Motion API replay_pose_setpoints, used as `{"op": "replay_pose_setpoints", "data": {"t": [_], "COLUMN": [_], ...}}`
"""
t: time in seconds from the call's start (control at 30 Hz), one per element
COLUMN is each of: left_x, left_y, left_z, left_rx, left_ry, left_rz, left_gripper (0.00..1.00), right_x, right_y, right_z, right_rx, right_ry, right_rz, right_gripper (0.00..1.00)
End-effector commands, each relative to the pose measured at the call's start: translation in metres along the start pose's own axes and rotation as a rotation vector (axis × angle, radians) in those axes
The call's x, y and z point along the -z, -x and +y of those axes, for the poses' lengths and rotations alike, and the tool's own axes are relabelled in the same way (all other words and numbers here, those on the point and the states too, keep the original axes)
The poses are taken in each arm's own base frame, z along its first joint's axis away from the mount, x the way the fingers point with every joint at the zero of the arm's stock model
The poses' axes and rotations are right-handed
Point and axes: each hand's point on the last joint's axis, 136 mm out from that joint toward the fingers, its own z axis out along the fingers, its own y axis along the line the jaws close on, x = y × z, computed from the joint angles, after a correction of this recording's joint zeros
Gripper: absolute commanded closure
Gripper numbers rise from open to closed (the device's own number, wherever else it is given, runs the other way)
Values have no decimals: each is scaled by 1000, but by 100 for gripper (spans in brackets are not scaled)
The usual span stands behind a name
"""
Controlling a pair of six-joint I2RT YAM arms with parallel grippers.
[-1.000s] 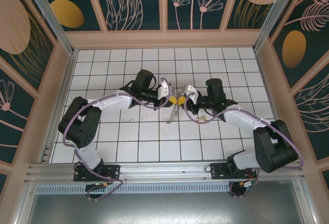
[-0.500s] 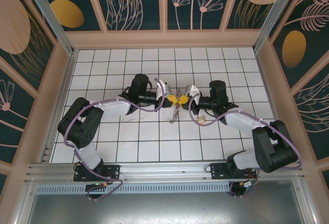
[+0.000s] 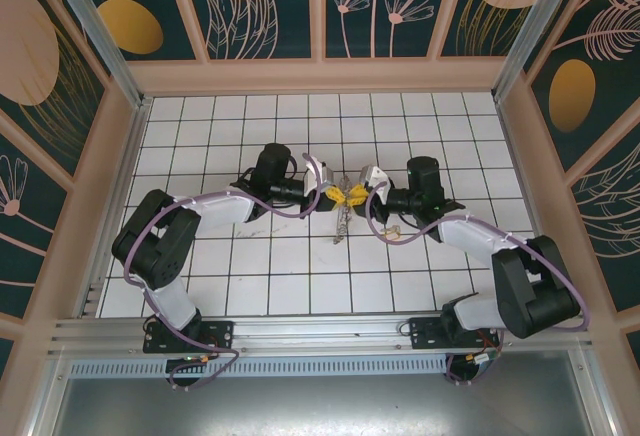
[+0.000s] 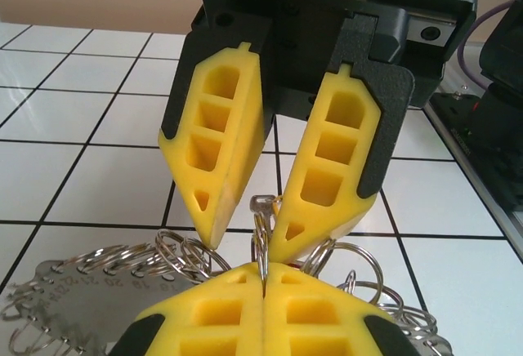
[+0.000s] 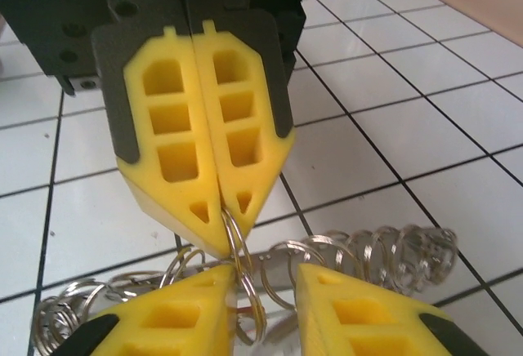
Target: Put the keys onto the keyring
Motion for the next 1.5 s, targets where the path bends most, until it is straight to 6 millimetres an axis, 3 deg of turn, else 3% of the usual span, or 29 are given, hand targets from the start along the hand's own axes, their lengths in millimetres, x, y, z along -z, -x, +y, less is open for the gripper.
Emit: {"op": "replay_pose_setpoints", "data": {"t": [0.0, 0.2, 0.53, 0.77, 1.07, 1.47], "left_x": [5, 5, 7, 6, 6, 5], "left_y": [35, 39, 45, 43, 34, 33], "left_z": [-11, -11, -13, -11, -8, -8], "left_rx": [-103, -108, -118, -113, -109, -111], "left_ry": [-29, -33, -36, -22, -1, -4], "left_rz": [-60, -71, -106, -121, -83, -71], "left_gripper": [100, 100, 100, 100, 100, 100], "right_x": [5, 5, -4, -4, 9, 21], "right_y": [-1, -2, -17, -2, 4, 27], "right_z": [-5, -3, 2, 8, -2, -6], "right_rx": [43, 38, -7, -52, 14, 103], "right_ry": [-38, -41, -9, 16, -75, -122], "right_rz": [49, 62, 90, -15, 49, 21], "right_gripper": [75, 86, 84, 80, 73, 73]}}
